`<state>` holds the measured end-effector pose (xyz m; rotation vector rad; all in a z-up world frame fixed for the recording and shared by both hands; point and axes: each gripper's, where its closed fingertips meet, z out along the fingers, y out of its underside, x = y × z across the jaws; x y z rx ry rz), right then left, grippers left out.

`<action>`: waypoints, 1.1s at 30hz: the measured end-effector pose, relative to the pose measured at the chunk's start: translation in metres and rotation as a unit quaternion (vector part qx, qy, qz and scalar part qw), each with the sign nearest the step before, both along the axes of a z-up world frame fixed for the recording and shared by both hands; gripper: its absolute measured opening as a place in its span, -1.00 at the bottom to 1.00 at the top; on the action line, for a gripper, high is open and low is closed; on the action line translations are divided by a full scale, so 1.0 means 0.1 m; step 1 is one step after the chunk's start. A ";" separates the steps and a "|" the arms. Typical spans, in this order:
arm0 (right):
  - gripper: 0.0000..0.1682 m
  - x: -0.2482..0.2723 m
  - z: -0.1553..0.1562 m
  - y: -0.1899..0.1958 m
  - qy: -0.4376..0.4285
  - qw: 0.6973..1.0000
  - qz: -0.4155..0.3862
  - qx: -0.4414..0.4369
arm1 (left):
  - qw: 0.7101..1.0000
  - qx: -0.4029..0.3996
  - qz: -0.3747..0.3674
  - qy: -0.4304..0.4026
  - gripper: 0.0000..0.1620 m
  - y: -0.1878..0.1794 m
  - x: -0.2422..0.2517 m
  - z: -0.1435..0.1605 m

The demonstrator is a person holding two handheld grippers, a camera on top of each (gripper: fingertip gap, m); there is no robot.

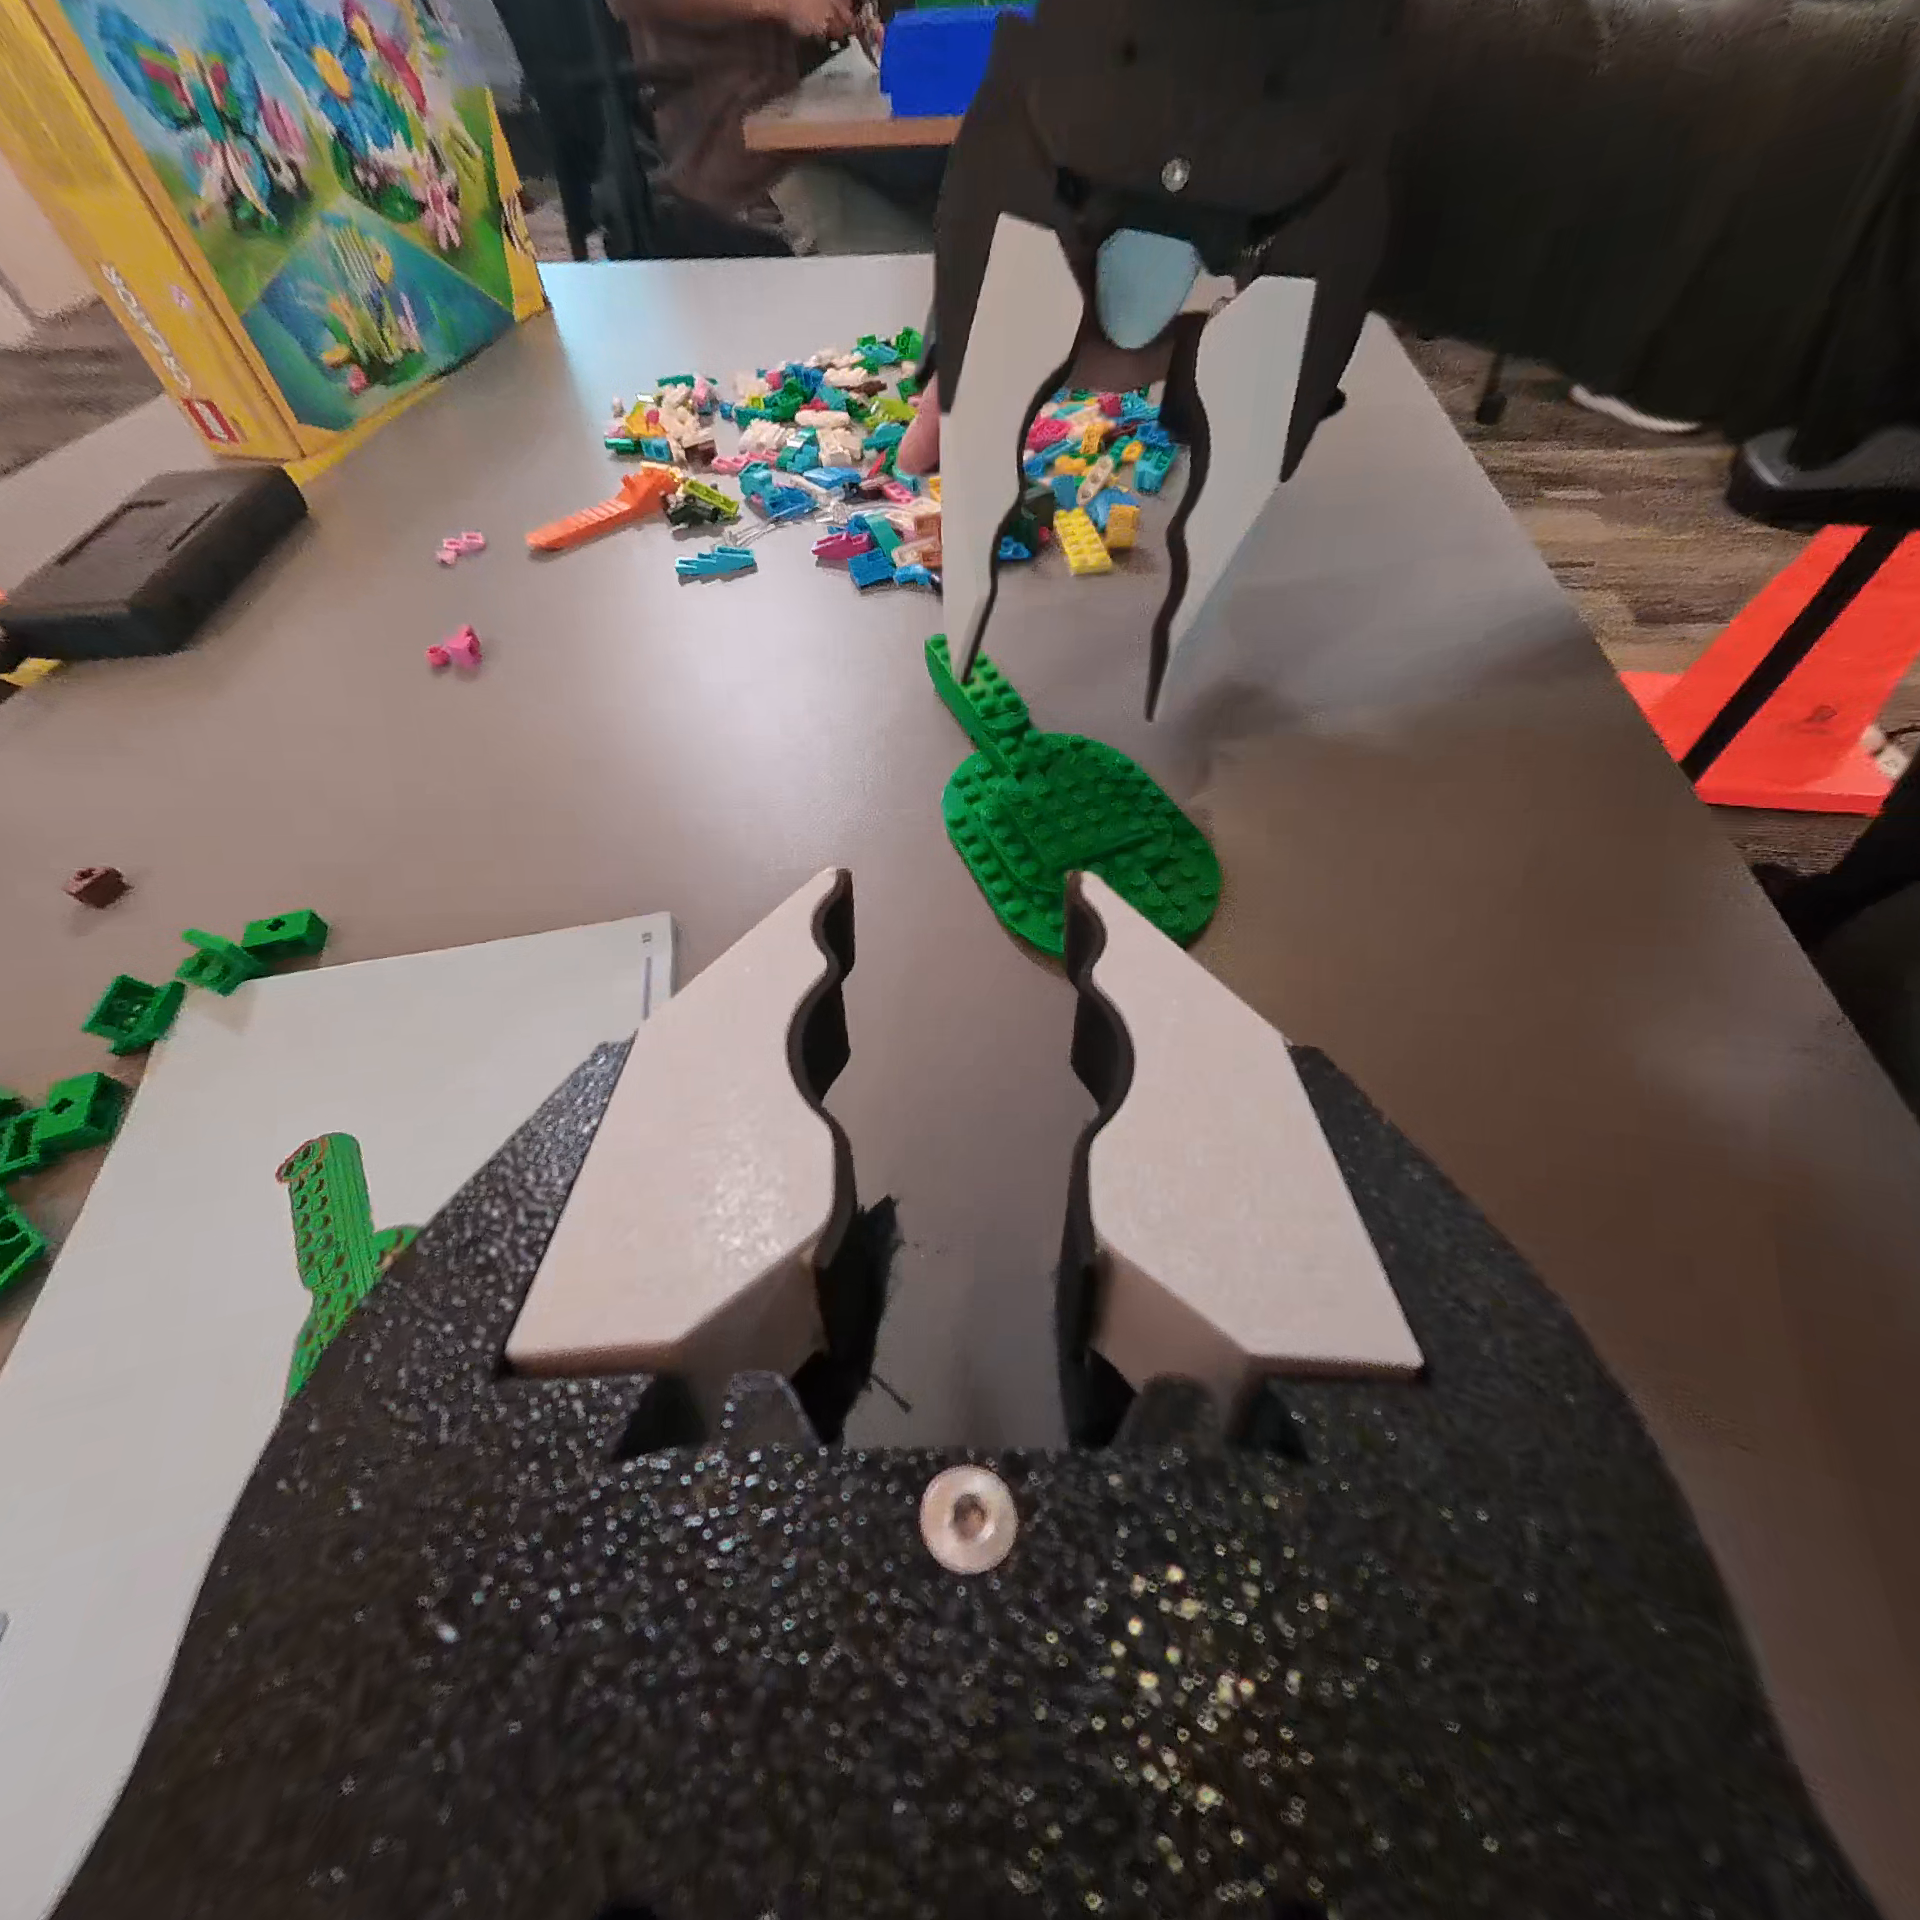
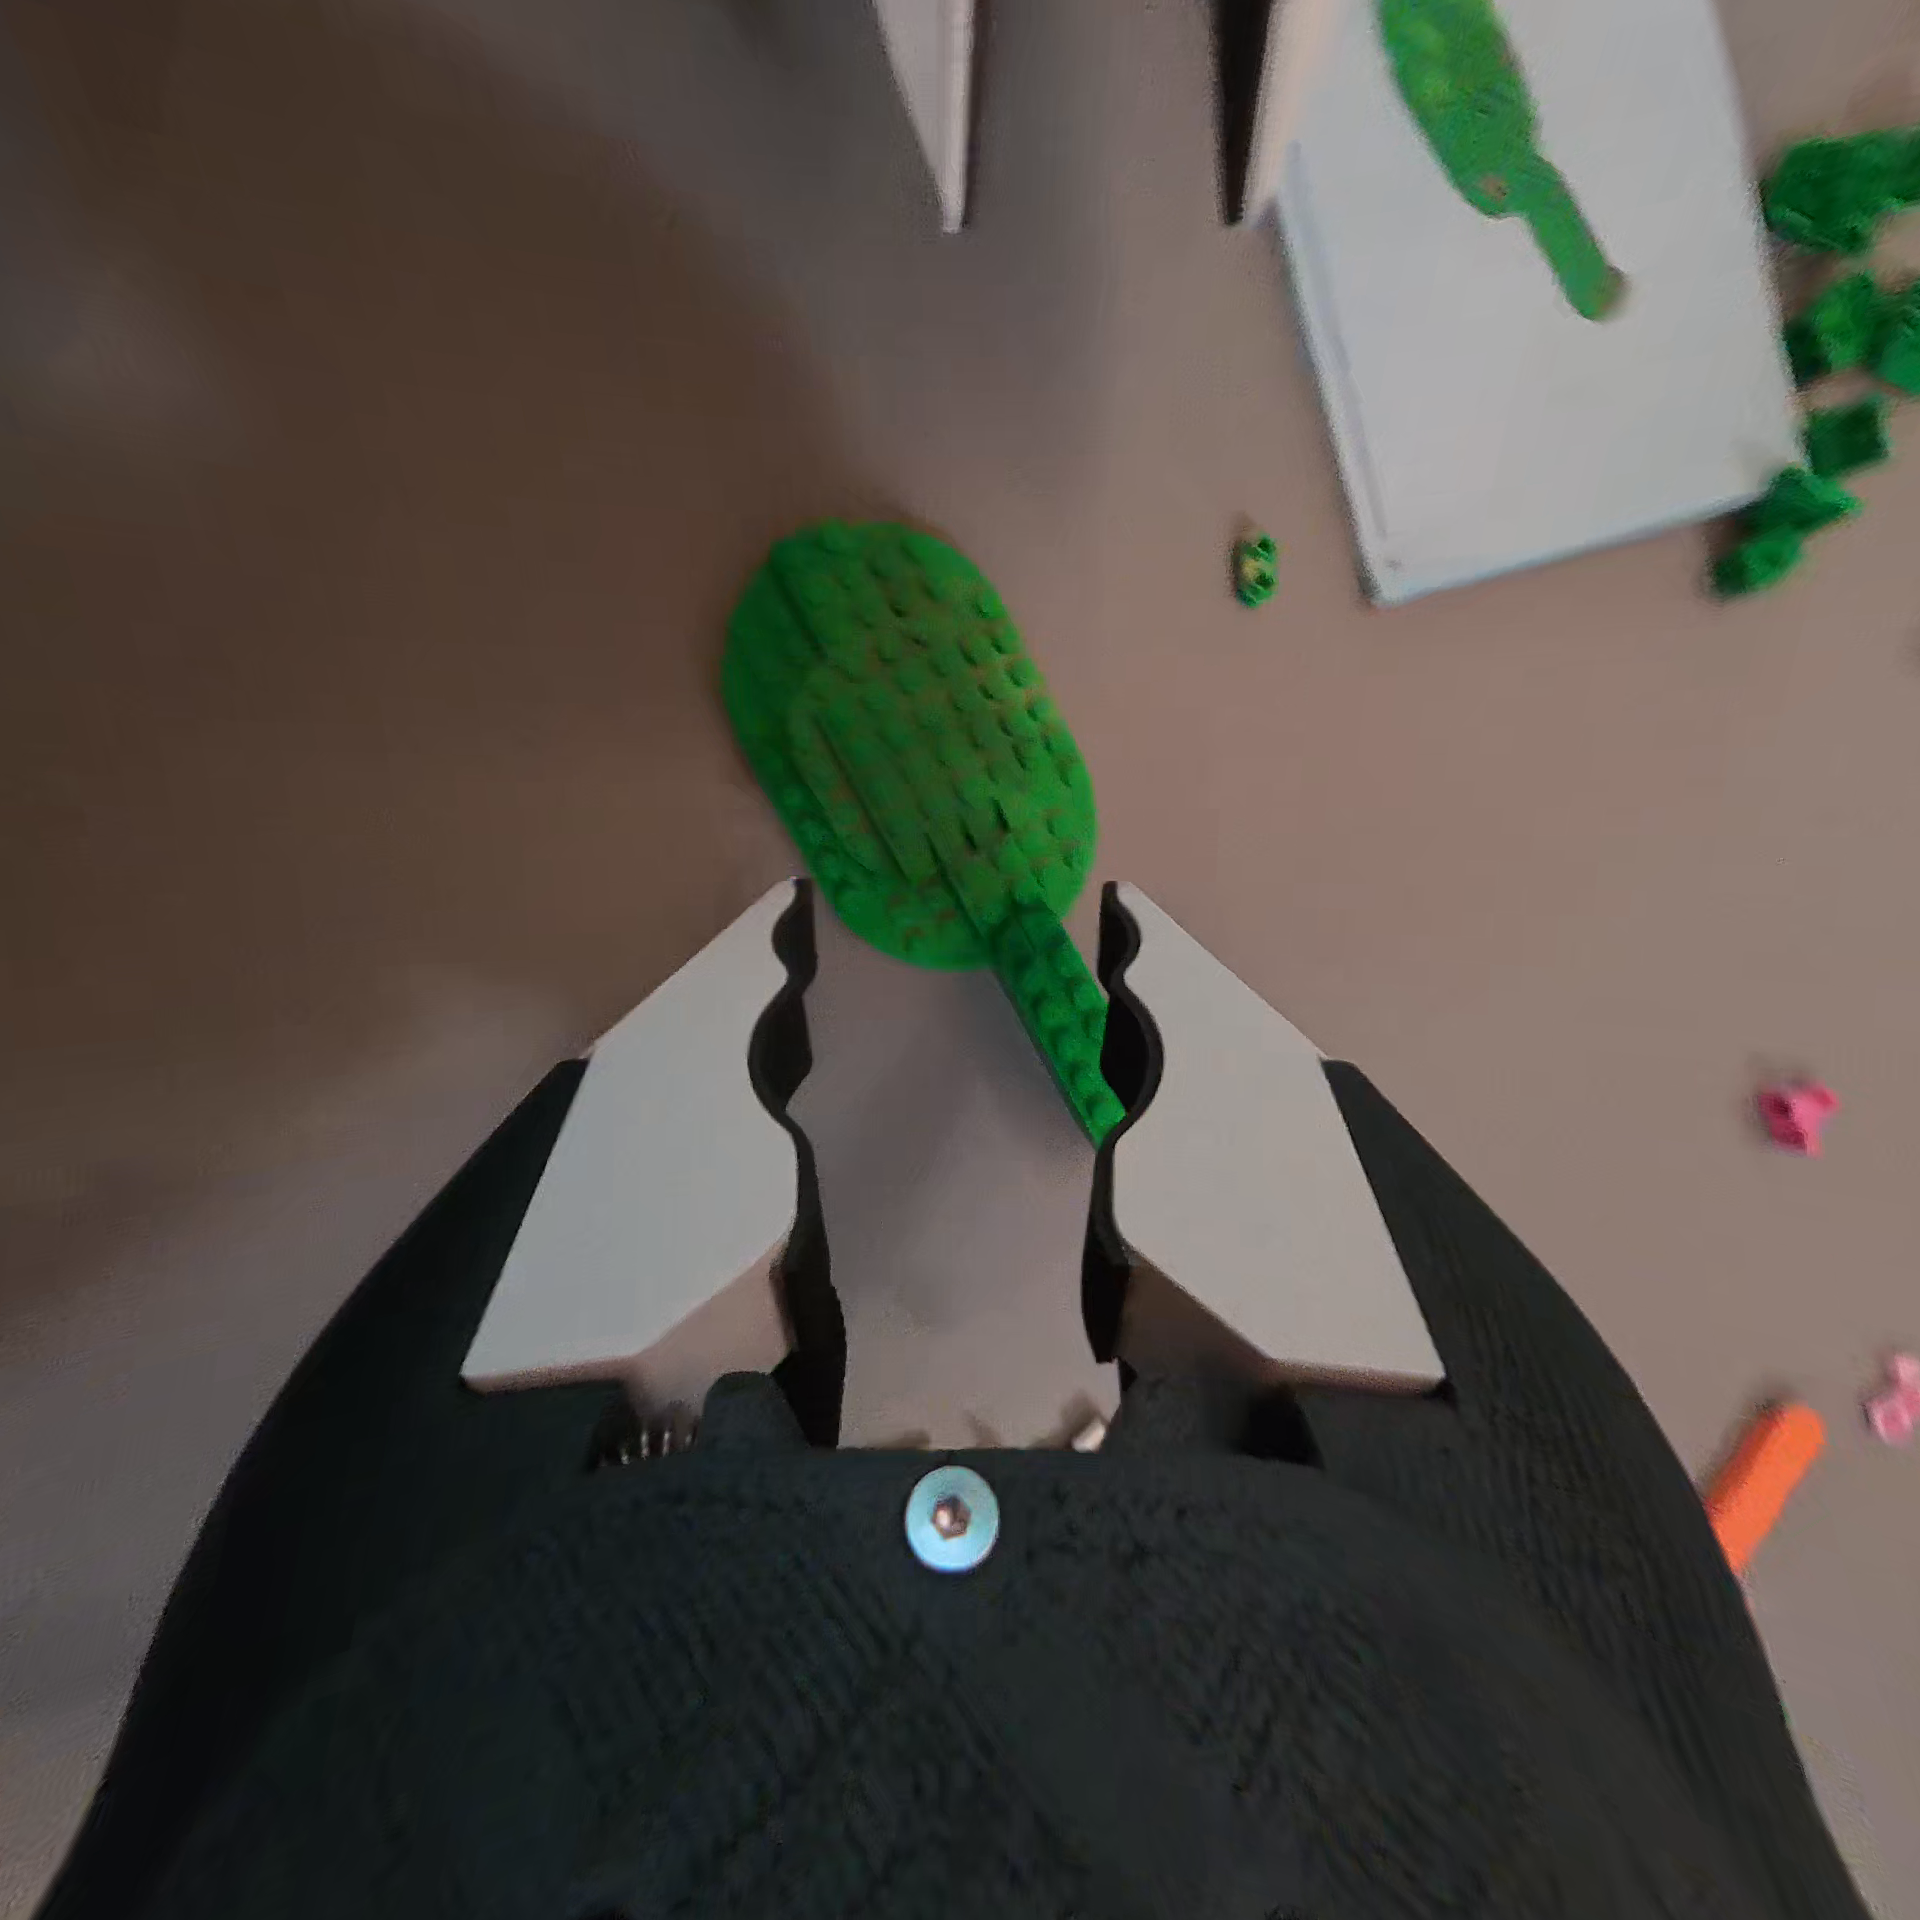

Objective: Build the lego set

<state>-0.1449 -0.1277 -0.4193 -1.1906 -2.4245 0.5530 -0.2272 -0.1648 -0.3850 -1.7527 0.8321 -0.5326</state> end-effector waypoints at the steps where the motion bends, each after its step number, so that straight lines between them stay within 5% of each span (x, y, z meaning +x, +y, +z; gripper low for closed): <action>1: -0.26 -0.02 -0.02 -0.07 -0.011 1.000 0.017 -0.003 | 1.000 0.010 0.002 0.002 -0.53 -0.04 -0.01 0.01; 7: 0.08 -0.11 -0.19 -0.18 -0.069 0.995 0.070 0.016 | 0.999 -0.005 -0.030 -0.028 -0.47 -0.28 0.03 0.04; 14: -0.18 -0.17 -0.24 -0.21 -0.106 0.991 0.075 -0.019 | 0.998 -0.002 -0.057 -0.014 -0.43 -0.37 0.10 0.01; 22: -0.19 -0.38 -0.03 -0.35 -0.045 0.989 0.031 -0.137 | 0.991 0.077 -0.091 0.065 -0.28 -0.48 0.26 -0.03; 27: -0.19 -0.48 0.04 -0.39 -0.027 0.986 0.031 -0.160 | 0.933 0.263 -0.072 0.235 -0.45 -0.43 0.23 -0.08; 33: -0.19 -0.60 0.02 -0.44 -0.023 0.987 0.040 -0.156 | 0.880 0.346 -0.057 0.322 -0.58 -0.33 0.16 -0.17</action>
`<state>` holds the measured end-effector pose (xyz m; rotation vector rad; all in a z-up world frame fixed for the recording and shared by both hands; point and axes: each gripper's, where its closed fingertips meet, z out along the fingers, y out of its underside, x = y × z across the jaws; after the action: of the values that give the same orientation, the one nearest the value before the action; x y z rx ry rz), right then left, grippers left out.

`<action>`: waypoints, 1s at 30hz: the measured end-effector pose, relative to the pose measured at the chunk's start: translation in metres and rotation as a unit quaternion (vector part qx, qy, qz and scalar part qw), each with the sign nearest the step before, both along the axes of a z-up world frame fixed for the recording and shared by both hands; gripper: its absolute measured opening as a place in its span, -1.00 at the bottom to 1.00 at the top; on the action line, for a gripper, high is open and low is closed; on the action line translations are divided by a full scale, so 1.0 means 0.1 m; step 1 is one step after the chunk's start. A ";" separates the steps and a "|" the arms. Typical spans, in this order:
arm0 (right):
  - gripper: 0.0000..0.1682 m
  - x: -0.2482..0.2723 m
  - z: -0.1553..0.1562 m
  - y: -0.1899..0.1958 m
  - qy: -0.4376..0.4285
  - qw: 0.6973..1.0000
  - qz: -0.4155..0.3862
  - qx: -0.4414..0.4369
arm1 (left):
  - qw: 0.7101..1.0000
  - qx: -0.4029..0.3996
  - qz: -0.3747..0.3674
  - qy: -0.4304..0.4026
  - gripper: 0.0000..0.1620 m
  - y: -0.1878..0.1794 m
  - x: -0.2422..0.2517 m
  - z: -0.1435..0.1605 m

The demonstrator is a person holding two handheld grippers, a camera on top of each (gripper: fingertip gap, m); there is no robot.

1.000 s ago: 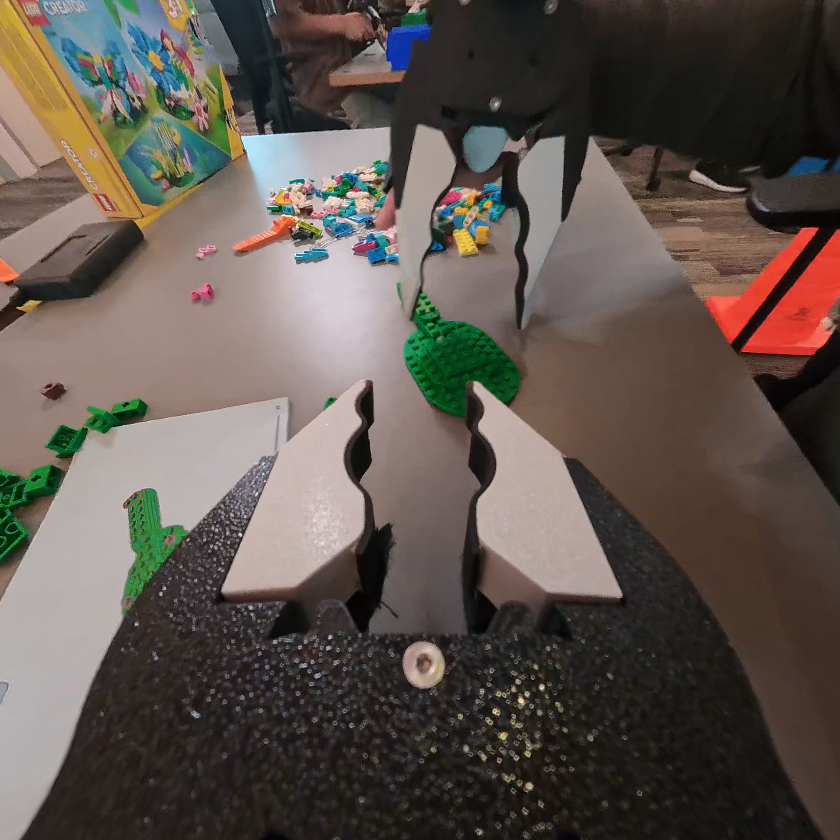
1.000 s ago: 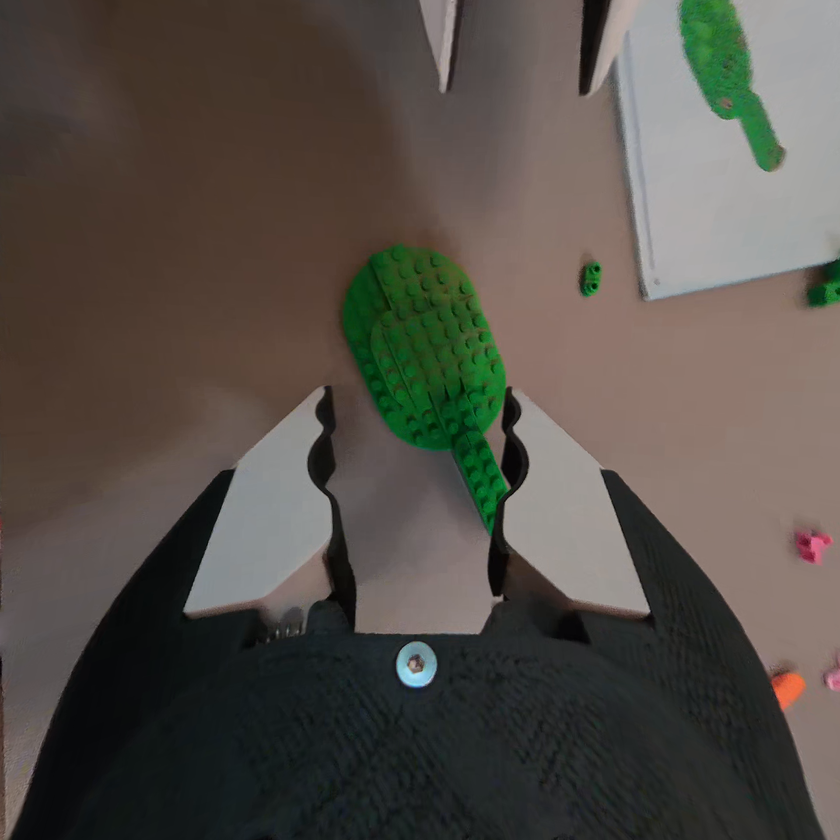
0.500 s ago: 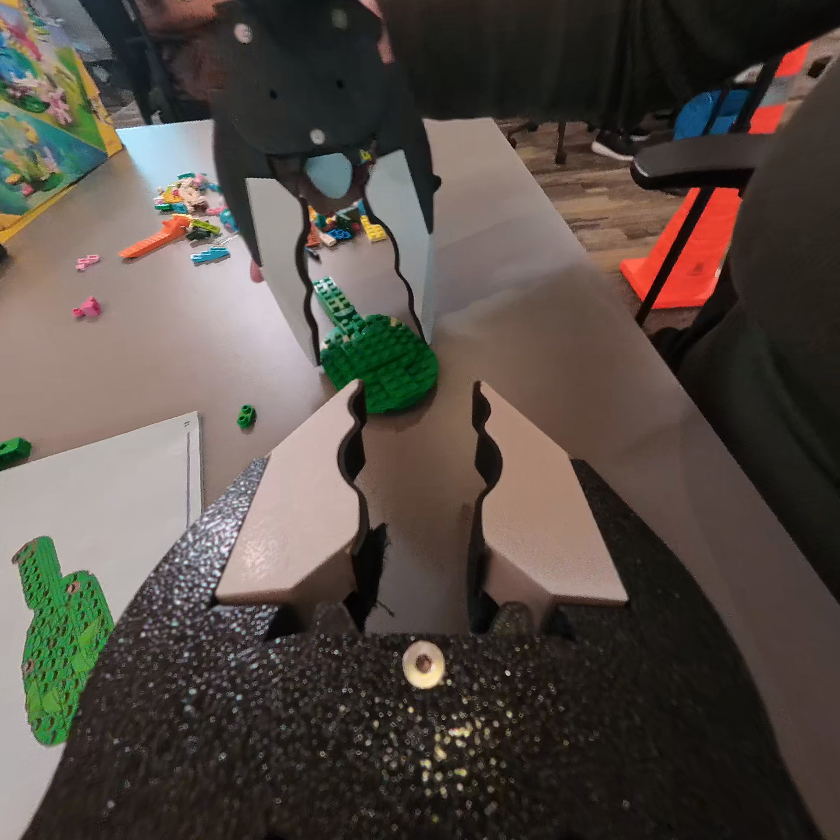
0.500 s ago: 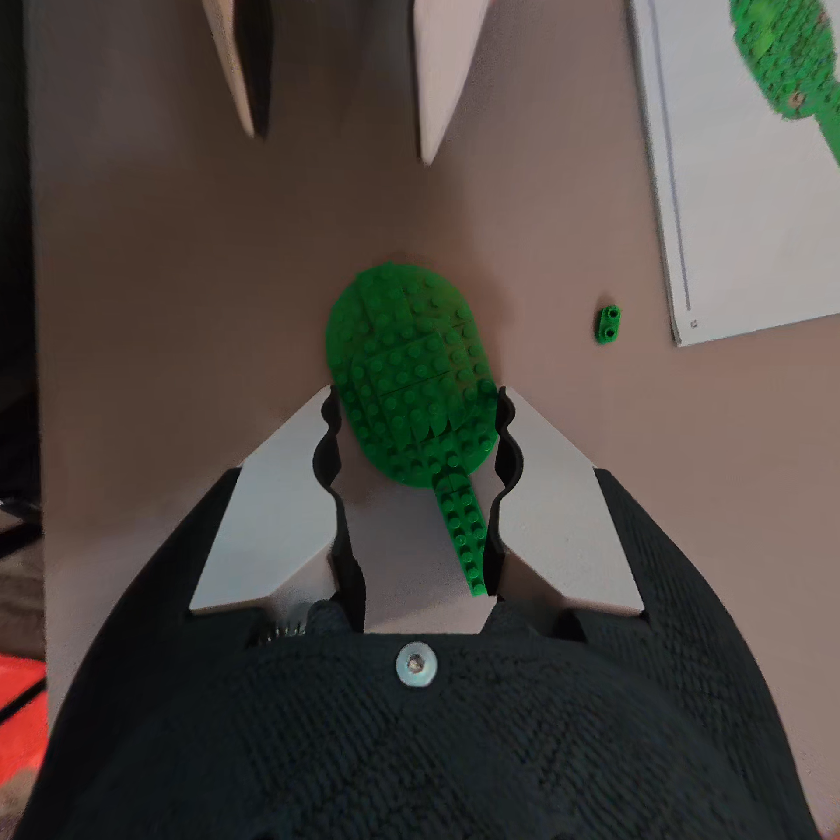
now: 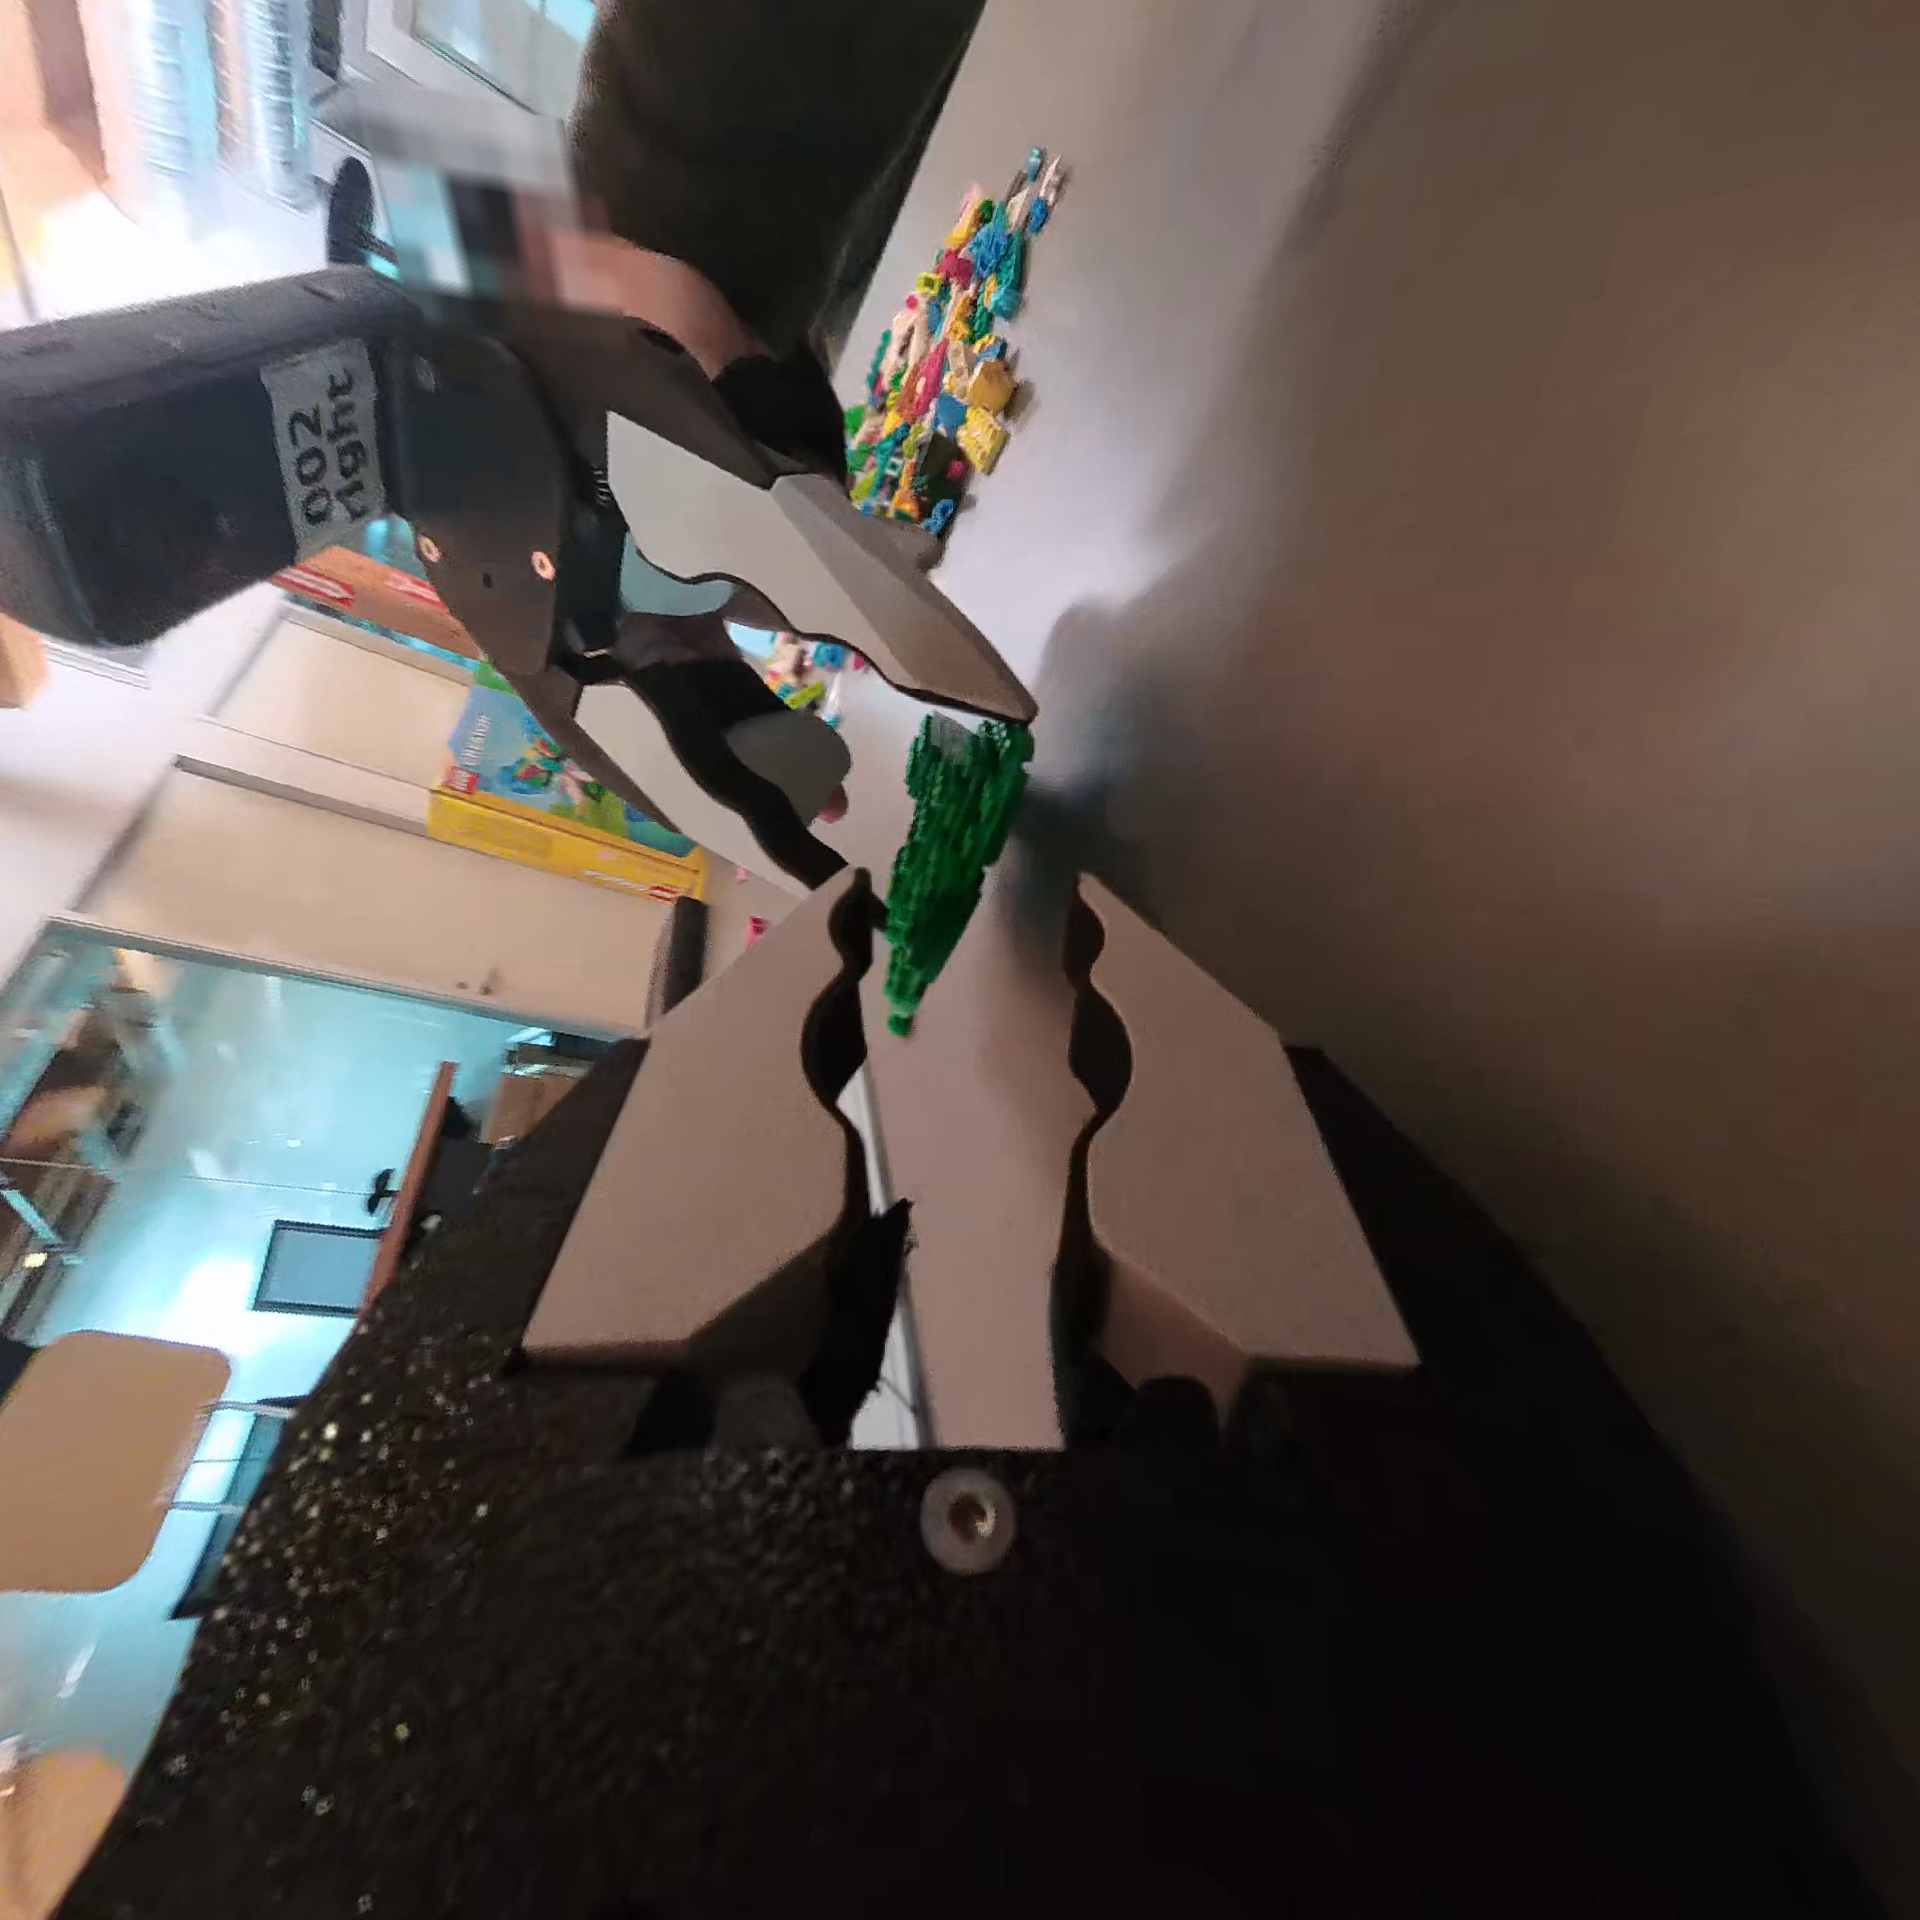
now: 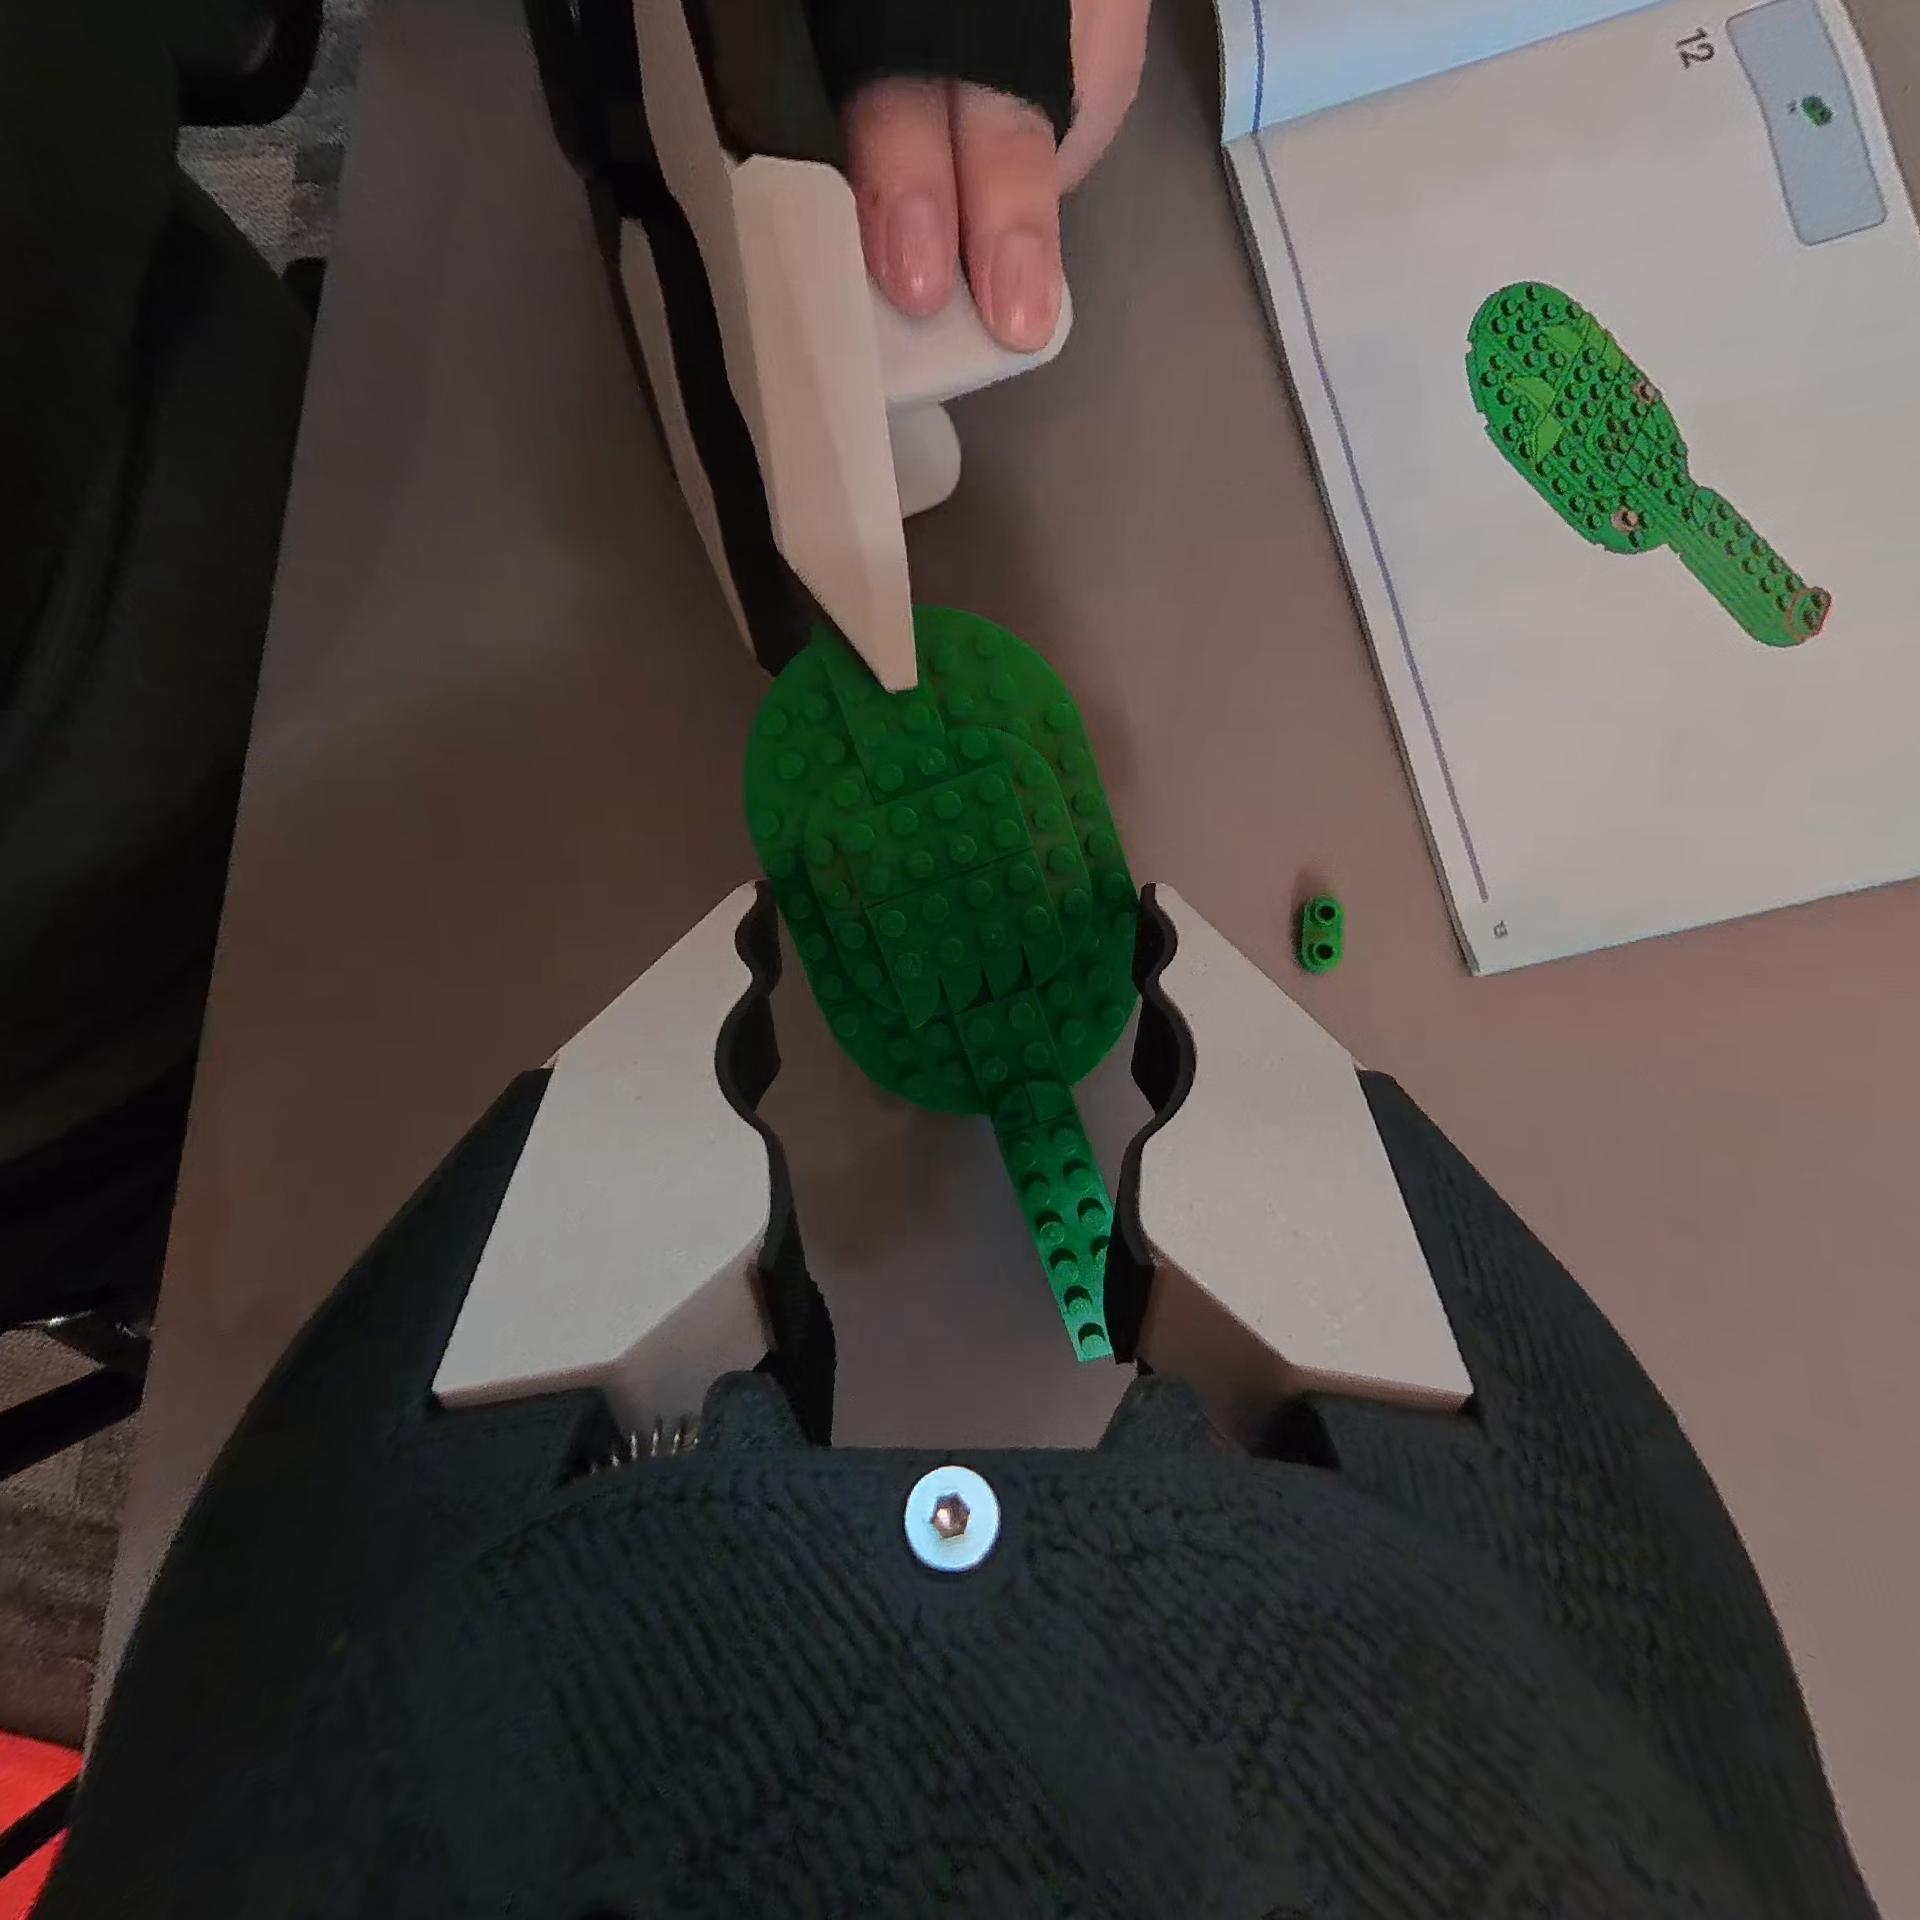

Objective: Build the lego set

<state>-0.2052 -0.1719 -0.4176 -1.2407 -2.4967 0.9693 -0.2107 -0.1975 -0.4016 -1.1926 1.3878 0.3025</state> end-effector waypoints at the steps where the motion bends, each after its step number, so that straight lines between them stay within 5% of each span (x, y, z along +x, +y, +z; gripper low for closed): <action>1: -0.19 -0.01 0.00 -0.01 0.001 1.000 0.001 -0.002 | 1.000 0.012 0.000 0.000 -0.65 0.00 -0.01 0.02; 3: -0.19 -0.04 0.01 -0.04 0.003 1.000 0.003 -0.006 | 1.000 0.027 -0.005 0.009 -0.88 -0.02 -0.03 0.04; 15: -0.40 -0.36 0.61 0.20 0.163 0.981 -0.098 -0.035 | 0.997 0.067 -0.012 0.037 -0.93 -0.09 -0.15 0.07; 30: -0.72 -0.49 0.16 0.51 0.082 0.985 -0.127 0.077 | 0.996 0.081 -0.020 0.044 -0.92 -0.13 -0.10 0.08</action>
<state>-0.2543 -0.1209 -0.4016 -1.3321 -2.1776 0.7661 -0.2203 -0.2109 -0.3935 -1.0275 1.4331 0.4360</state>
